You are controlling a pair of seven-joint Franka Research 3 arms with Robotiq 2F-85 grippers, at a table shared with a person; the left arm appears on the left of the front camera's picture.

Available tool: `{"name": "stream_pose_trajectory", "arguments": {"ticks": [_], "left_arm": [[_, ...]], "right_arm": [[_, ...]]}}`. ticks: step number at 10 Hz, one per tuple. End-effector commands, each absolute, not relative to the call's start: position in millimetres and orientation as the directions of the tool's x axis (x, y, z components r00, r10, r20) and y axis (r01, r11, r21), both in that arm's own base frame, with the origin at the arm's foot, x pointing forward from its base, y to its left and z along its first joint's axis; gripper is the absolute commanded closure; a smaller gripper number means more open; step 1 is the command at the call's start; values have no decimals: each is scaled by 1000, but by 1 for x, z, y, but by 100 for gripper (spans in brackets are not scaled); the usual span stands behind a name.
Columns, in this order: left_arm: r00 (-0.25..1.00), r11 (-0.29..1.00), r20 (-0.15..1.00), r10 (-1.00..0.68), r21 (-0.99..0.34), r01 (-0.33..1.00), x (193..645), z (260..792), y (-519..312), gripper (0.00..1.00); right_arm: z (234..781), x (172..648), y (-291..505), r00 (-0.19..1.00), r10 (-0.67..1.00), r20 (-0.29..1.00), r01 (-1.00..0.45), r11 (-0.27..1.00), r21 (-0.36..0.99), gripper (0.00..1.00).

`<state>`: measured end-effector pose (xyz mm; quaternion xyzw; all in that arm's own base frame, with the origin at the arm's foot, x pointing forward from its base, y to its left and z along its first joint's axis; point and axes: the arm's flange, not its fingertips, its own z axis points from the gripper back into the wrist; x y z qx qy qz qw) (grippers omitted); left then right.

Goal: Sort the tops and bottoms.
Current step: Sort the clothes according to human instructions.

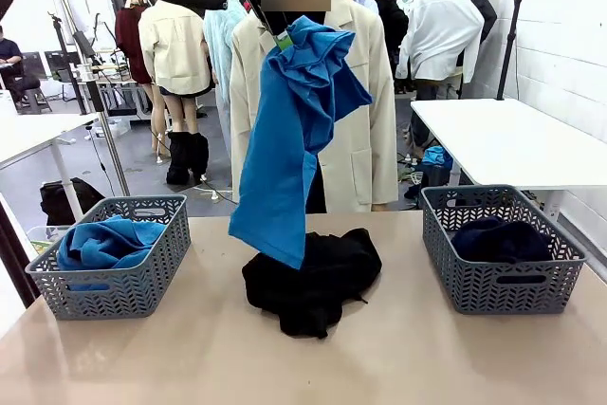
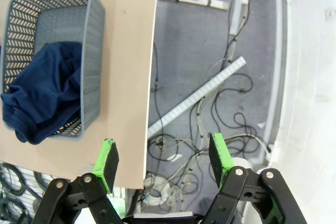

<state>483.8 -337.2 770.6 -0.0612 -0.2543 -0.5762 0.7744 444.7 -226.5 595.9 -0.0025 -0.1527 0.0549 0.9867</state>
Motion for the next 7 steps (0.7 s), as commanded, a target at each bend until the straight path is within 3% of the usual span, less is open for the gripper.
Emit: {"name": "stream_pose_trajectory", "arguments": {"ticks": [1,7], "left_arm": [[207,336,471,-858,208,919,484,774,-334,100],[207,336,471,-858,208,919,484,774,-334,100]], "right_arm": [[596,443,-226,950,117,288,-112,993,-35,14],[596,443,-226,950,117,288,-112,993,-35,14]]}}
